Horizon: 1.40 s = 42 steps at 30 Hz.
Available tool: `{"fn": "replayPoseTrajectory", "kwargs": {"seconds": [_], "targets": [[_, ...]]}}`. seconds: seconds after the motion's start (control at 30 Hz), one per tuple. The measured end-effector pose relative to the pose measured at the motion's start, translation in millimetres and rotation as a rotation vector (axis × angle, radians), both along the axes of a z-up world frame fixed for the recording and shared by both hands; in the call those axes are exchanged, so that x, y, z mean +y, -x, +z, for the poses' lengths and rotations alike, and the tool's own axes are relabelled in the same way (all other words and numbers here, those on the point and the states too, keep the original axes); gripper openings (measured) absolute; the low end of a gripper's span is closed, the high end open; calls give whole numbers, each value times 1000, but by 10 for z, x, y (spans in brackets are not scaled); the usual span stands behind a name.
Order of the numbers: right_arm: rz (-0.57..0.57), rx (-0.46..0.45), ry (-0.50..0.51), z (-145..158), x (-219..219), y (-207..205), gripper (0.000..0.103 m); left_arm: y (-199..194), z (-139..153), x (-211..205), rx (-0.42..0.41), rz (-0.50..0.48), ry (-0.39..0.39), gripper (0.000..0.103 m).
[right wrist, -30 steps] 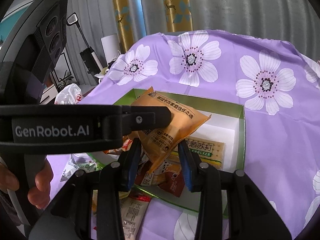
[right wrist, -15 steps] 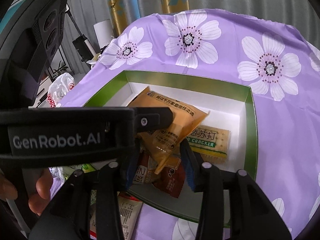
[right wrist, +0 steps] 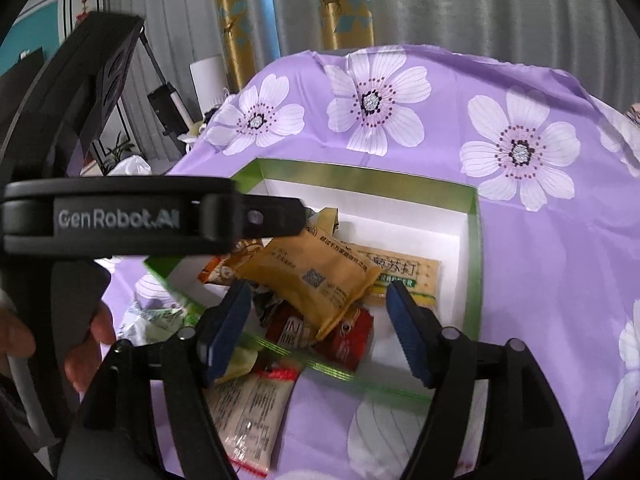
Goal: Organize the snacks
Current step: 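Withdraw the right tool from the box, then reach and close the right tool on the red-ended cracker packet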
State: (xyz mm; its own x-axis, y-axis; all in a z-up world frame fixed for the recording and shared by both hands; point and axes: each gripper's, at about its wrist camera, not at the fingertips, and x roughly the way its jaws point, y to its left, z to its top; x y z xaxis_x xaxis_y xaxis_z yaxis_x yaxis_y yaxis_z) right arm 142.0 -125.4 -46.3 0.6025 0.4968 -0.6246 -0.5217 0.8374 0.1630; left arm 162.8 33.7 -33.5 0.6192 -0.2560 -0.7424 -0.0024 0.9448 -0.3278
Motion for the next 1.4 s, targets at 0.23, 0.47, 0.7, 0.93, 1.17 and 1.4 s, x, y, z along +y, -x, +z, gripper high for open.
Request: {"fn": "replayPoseTrajectory", "kwargs": {"seconds": [0.23, 0.47, 0.7, 0.93, 1.17, 1.4], "targets": [[-33, 39, -48, -10, -275, 372, 80, 399, 155, 152, -26, 15, 56, 88], [-25, 56, -27, -33, -392, 778, 80, 777, 254, 285, -40, 35, 91, 96], [-26, 76, -40, -51, -421, 1018, 80, 1136, 140, 449, -4, 88, 100, 96], [-18, 89, -38, -69, -396, 1159, 80, 1391, -63, 497, 48, 99, 113, 96], [-5, 109, -24, -134, -360, 1233, 80, 1571, -262, 492, 96, 87, 145, 96], [13, 113, 8, -222, -287, 1294, 80, 1615, -386, 324, 118, 29, 168, 96]]}}
